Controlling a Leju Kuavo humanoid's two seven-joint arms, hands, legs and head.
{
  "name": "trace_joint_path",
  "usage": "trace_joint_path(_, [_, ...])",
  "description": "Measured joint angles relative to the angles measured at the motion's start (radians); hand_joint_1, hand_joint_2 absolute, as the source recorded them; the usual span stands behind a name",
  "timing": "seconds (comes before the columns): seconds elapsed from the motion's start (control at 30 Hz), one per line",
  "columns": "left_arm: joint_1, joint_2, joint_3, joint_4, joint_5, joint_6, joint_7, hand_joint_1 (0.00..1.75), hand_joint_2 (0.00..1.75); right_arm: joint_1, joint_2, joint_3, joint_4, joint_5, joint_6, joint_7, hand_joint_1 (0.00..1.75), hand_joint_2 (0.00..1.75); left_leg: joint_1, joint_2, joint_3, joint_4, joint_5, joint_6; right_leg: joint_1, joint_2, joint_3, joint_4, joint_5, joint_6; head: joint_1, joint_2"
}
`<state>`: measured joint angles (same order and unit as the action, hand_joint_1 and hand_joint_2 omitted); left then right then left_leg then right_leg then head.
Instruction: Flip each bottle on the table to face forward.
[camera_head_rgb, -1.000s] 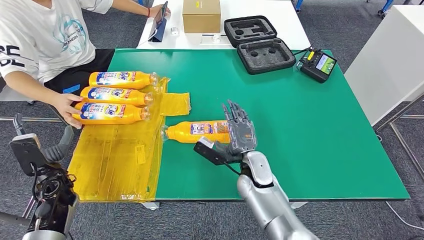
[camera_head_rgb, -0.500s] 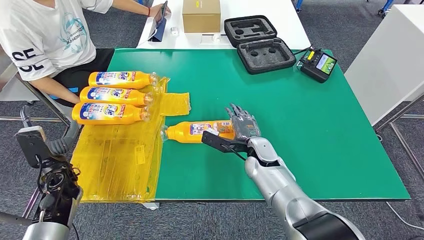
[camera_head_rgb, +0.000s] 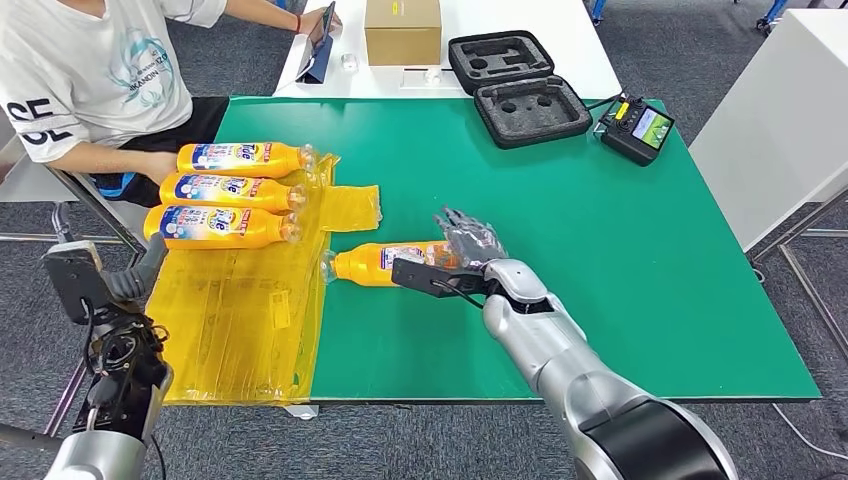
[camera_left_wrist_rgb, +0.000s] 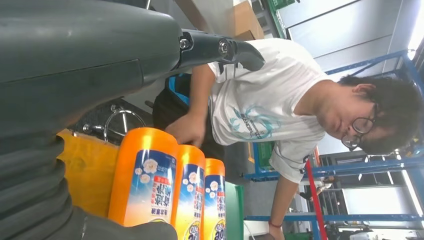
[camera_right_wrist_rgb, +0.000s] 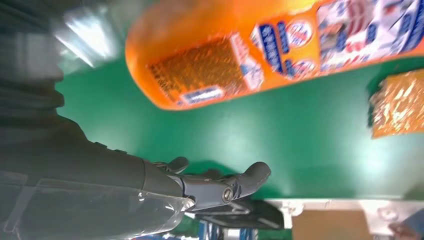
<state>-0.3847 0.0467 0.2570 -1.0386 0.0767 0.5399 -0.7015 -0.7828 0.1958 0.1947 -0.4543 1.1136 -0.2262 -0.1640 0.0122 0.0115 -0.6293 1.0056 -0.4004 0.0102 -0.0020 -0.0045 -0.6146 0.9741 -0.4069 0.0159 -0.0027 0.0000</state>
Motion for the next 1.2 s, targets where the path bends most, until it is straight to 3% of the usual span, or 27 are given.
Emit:
trace_joint_path(0.63, [-0.043,-0.006,-0.009,0.063,0.006,-0.019,0.000,0.00,1.75,-0.028,0.009,0.007,0.080,-0.022,0.106,0.028,0.00,1.75,0.000,0.000,0.000,0.000,0.000,0.000,0.000,0.000,0.000,0.000,0.000,0.000,0.000,0.000])
trace_joint_path(1.2, [-0.046,-0.010,-0.011,0.094,0.014,-0.022,0.000,0.00,1.75,-0.034,0.004,0.007,0.123,-0.035,0.138,0.058,0.00,1.75,0.000,0.000,0.000,0.000,0.000,0.000,0.000,0.000,0.000,0.000,0.000,0.000,0.000,0.000])
